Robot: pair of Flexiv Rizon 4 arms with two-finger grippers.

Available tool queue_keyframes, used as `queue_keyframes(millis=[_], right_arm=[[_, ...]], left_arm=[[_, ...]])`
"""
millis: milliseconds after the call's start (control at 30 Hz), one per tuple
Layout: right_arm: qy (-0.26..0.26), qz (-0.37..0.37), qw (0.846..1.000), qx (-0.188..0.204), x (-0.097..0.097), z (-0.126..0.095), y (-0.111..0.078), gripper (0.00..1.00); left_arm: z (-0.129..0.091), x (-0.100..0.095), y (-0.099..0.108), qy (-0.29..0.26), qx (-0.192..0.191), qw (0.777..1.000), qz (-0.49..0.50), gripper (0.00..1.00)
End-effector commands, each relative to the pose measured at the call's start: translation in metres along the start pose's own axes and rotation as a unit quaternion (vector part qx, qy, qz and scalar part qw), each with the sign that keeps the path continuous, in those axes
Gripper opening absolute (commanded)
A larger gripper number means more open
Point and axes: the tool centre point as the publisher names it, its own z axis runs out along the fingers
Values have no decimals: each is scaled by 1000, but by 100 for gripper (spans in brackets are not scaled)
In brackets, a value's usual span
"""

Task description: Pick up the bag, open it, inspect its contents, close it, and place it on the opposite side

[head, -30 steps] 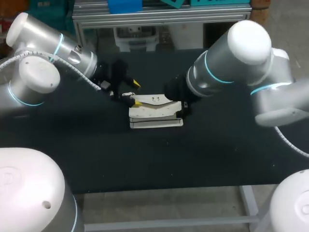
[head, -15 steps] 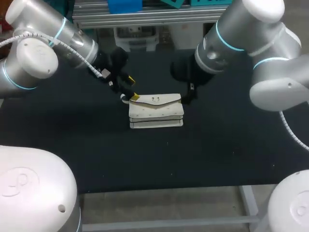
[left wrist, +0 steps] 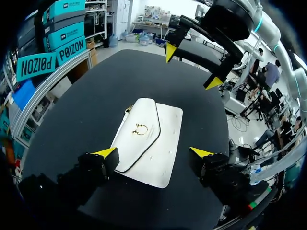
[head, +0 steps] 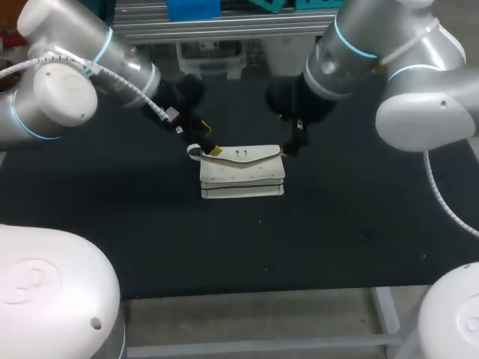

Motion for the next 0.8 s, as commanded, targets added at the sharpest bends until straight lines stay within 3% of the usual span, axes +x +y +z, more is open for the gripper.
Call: queue_keyframes(millis=[33,167,300,433,633,800], right_arm=[[55,26,998,36,-18,-8,8,100],[79,65,992,73,-30,-9,12,100],[109,109,985,71,-42,-11,13,100],[140,161,975,57,-49,-15,10,100],[151,239,958,55,-53,-16,5,100],[143,305,940,48,-54,-16,0,100]], left_arm=[[0,1,-16,-33,-72,995,-53,100],[-3,-9,-19,-43,-109,986,-116,100],[-7,-20,-21,-27,-122,972,-200,100],[-11,-35,-20,-13,-112,943,-312,100],[-16,-45,-10,-2,-84,912,-402,100],[-17,-37,-3,-2,-60,899,-434,100]])
